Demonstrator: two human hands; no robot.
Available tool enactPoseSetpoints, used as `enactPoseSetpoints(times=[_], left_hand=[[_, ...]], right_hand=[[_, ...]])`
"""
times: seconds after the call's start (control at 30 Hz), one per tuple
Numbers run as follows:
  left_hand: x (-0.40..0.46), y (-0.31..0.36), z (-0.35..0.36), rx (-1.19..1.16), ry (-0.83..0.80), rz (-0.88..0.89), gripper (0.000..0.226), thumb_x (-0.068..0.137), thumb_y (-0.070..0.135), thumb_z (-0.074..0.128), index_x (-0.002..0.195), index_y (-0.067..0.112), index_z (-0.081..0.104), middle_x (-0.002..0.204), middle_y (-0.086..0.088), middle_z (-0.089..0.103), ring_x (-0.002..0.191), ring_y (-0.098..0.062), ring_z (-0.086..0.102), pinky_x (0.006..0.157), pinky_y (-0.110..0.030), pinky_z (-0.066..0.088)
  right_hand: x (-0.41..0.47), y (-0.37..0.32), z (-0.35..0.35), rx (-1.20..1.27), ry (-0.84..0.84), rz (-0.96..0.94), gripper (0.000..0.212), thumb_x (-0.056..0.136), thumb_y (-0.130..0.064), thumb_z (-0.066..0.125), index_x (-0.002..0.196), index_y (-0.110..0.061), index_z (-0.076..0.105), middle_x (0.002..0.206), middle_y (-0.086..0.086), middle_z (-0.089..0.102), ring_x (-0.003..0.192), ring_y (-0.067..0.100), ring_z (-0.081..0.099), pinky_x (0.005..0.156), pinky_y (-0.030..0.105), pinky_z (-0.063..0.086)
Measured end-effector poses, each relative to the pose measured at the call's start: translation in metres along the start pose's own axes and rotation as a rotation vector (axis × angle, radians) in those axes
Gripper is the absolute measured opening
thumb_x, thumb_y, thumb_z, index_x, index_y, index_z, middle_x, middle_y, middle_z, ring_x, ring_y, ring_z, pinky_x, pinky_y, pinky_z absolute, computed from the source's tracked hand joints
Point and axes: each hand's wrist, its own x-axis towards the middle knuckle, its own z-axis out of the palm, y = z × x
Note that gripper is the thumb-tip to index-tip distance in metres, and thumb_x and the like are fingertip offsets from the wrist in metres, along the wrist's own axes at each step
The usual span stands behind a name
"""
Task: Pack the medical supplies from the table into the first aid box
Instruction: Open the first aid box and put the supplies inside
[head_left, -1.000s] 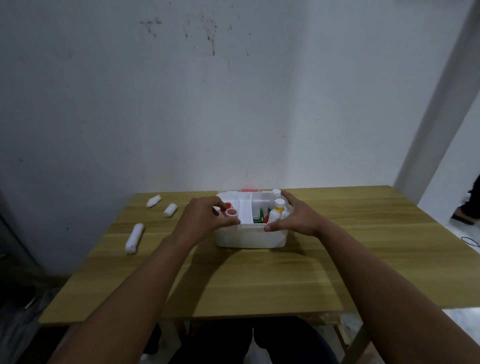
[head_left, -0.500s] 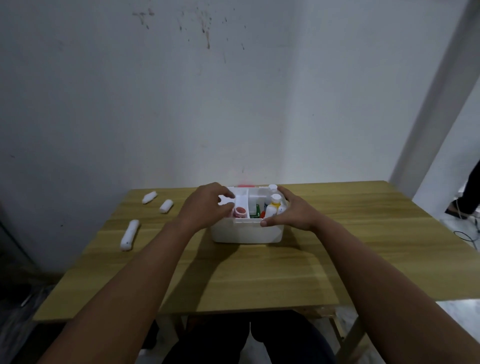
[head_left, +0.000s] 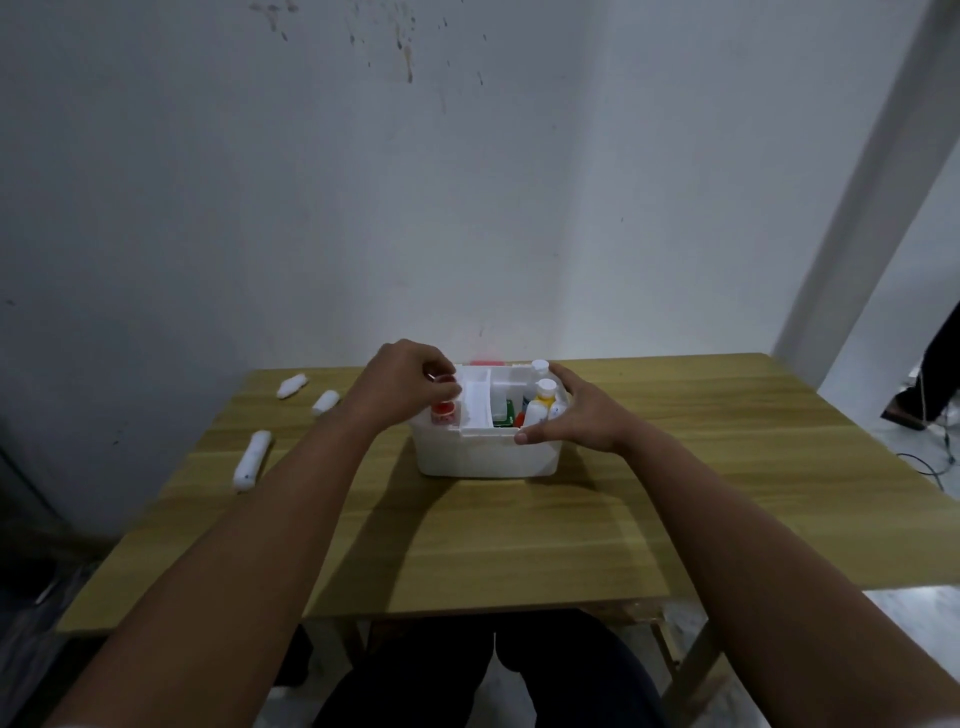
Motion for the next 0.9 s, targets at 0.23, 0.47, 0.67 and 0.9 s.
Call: enactPoseSetpoints(times=[0.23,0.47,0.67,0.9], left_hand=[[-0.013,-0.014,-0.004,0.131,-0.023,-0.043,0.027,0.08,0.033,0.086,0.1,0.017,0.079,0.1,0.003,0.074,0.09,-0.011,0.068,0.077,-0.031,0.055],[-0.012,-0.009,-0.009,0.246,-0.079,-0.024,0.029,0.081,0.034,0.085,0.099,0.014,0.078,0.097,0.0,0.073,0.088,-0.016,0.067,0.072,-0.029,0.052],[-0.01,-0.007,-0.012,0.304,-0.075,-0.012,0.025,0.08,0.031,0.085,0.097,0.015,0.075,0.093,0.001,0.072,0.084,-0.014,0.065,0.07,-0.029,0.051],[-0.003,0.001,-0.015,0.295,-0.191,-0.046,0.023,0.078,0.025,0.086,0.095,0.013,0.077,0.089,0.001,0.072,0.081,-0.012,0.066,0.079,-0.036,0.06]], right_hand=[[-0.002,-0.002,0.001,0.006,0.0,-0.015,0.091,0.065,-0.03,0.096,0.133,-0.045,0.037,0.111,-0.032,0.054,0.098,-0.002,0.06,0.073,0.012,0.047],[-0.002,-0.002,0.002,-0.006,0.001,-0.023,0.094,0.065,-0.03,0.096,0.139,-0.041,0.039,0.114,-0.03,0.055,0.099,-0.004,0.06,0.075,0.013,0.049],[-0.003,-0.003,0.001,-0.004,0.003,-0.016,0.092,0.065,-0.029,0.096,0.135,-0.045,0.037,0.113,-0.03,0.055,0.098,-0.002,0.06,0.073,0.013,0.048],[-0.002,-0.002,0.001,0.002,0.0,-0.017,0.102,0.058,-0.038,0.098,0.143,-0.041,0.041,0.119,-0.027,0.059,0.104,0.0,0.062,0.078,0.018,0.053]])
